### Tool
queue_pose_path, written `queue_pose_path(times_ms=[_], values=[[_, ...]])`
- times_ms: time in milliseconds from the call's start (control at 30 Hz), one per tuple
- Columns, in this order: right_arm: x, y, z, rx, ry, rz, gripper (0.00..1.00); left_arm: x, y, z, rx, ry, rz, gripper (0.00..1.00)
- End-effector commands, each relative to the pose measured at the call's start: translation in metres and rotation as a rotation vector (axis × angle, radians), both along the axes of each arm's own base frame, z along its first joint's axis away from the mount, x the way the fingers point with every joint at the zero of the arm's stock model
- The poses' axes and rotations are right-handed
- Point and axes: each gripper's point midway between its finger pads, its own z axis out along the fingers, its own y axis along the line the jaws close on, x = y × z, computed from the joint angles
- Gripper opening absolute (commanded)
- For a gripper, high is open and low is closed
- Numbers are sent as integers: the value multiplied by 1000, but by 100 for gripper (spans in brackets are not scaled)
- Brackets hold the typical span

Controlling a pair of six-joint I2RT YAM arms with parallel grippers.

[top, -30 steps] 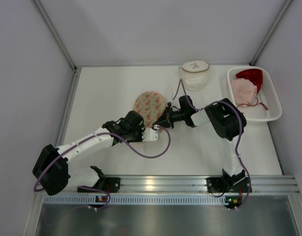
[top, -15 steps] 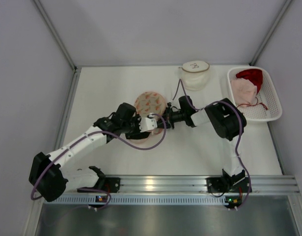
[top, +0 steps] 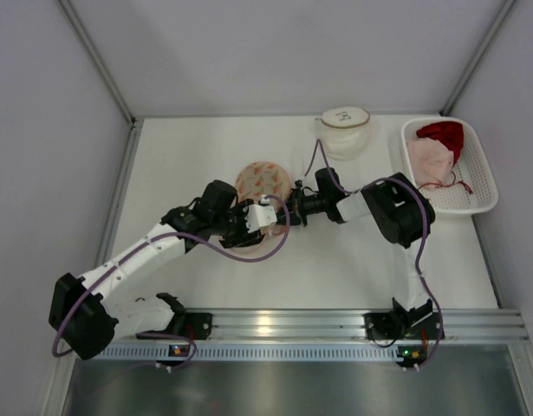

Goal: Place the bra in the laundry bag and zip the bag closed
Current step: Adjust the bra in the laundry bag.

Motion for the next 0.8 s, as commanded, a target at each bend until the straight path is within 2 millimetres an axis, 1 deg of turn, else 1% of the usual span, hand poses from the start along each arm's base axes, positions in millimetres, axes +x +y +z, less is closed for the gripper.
queue_pose_path(times_ms=[0,100,233,267,333,367,400,500,567,600,633,767], values=[[2,1,10,15,31,-26,0,-7,-12,16,-84,23,-5,58],[0,2,10,15,32,-22,0,-11,-15,5,-52,36,-9,63],[-2,3,9,13,38,-21,0,-12,-19,-7,-34,26,2,64],[-3,3,8,10,41,-21,0,-13,-19,-12,-24,31,6,65],[-3,3,8,9,44,-21,0,-15,-27,-14,-27,15,0,65],[-4,4,7,8,48,-19,0,-13,-26,-21,1,8,18,65],[-4,4,7,9,46,-19,0,-13,-32,-22,-1,-6,15,65],[-6,4,8,10,46,-13,0,-2,-30,-28,23,-23,86,66],[-7,3,7,6,47,-12,0,8,-32,-29,25,-43,124,65],[-8,3,6,5,47,-9,0,14,-28,-29,36,-62,155,65],[-9,3,5,3,46,-7,0,18,-29,-27,30,-76,163,65],[-10,2,4,-1,40,-2,0,22,-24,-29,32,-82,174,65]])
